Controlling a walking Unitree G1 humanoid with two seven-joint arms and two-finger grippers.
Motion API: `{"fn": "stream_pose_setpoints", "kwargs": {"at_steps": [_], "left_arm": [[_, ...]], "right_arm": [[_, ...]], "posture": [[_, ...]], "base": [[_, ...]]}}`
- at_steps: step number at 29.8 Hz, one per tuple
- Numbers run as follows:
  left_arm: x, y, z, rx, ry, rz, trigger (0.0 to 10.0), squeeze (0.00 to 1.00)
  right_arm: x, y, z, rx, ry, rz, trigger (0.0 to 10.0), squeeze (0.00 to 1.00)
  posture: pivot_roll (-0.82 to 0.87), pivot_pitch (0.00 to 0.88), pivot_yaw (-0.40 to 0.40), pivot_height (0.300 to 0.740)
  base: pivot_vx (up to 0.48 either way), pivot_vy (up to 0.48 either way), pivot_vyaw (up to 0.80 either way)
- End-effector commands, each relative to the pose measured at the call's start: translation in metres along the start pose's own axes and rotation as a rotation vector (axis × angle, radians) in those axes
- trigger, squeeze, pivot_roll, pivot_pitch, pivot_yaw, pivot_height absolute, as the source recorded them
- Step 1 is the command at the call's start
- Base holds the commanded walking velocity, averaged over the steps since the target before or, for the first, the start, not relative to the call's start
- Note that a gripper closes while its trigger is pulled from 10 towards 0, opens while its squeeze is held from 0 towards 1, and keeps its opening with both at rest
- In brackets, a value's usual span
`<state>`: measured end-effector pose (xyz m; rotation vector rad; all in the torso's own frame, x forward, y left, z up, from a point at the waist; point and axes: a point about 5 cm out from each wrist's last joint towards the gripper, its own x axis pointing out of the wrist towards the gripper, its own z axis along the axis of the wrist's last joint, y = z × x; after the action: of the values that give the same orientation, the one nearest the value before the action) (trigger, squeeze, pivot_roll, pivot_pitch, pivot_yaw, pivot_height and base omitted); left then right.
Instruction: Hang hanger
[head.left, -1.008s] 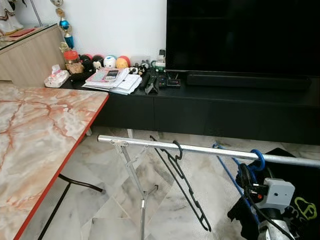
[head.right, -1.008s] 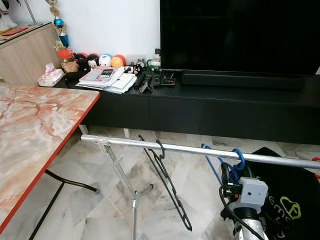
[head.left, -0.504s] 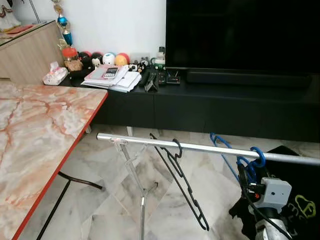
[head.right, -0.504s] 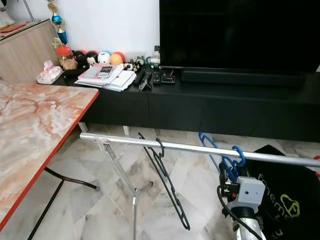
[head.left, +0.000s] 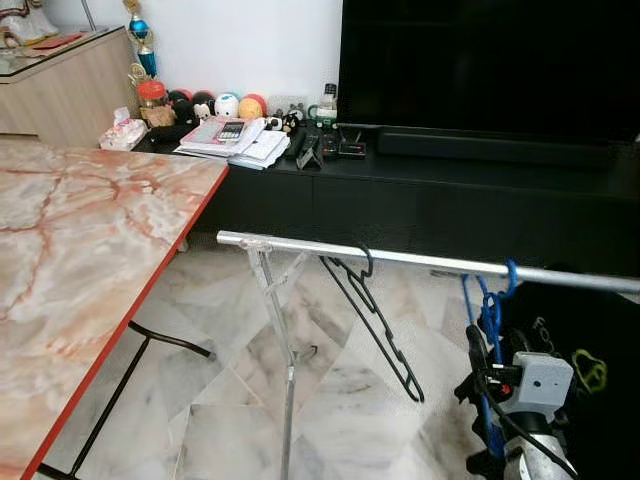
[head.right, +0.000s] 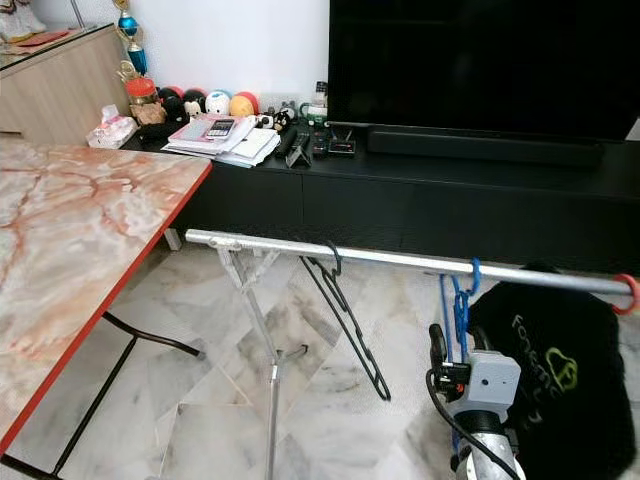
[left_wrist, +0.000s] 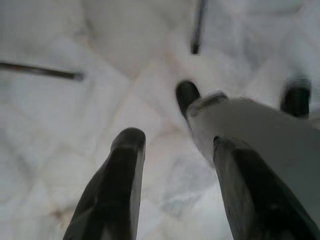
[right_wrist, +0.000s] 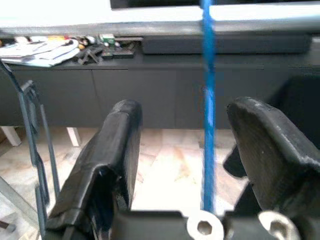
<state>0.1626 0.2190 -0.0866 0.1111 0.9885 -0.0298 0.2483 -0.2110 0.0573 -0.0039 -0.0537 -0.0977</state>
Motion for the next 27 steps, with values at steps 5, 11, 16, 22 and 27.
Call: {"fn": "stream_pose_setpoints", "kwargs": {"at_steps": [5,11,16,22,27], "left_arm": [[-0.011,0.007,-0.038,-0.011,0.073,-0.006,10.0,0.0],[-0.011,-0.003,-0.043,-0.012,0.075,-0.017,10.0,0.0],[-0.007,-0.016,-0.034,-0.009,0.064,-0.03,10.0,0.0],[0.002,-0.053,-0.012,-0.003,0.035,-0.065,10.0,0.0],[0.004,-0.077,-0.005,0.001,0.028,-0.083,10.0,0.0]], "right_arm": [[0.006,0.006,0.003,0.004,-0.007,0.023,10.0,0.0],[0.007,0.005,0.004,0.002,-0.011,0.025,10.0,0.0],[0.007,0.005,0.005,-0.001,-0.014,0.025,10.0,0.0],[0.007,0.007,-0.001,-0.001,0.009,0.038,10.0,0.0],[0.004,0.005,-0.032,0.013,0.166,0.04,10.0,0.0]], "posture": [[0.04,0.05,0.013,0.74],[0.04,0.051,0.012,0.74],[0.04,0.052,0.01,0.74],[0.04,0.053,0.008,0.74],[0.03,0.047,0.006,0.74]], "base": [[-0.302,0.0,0.0],[-0.299,0.0,0.0],[-0.299,0.0,0.0],[-0.296,0.0,0.0],[0.0,0.0,0.0]]}}
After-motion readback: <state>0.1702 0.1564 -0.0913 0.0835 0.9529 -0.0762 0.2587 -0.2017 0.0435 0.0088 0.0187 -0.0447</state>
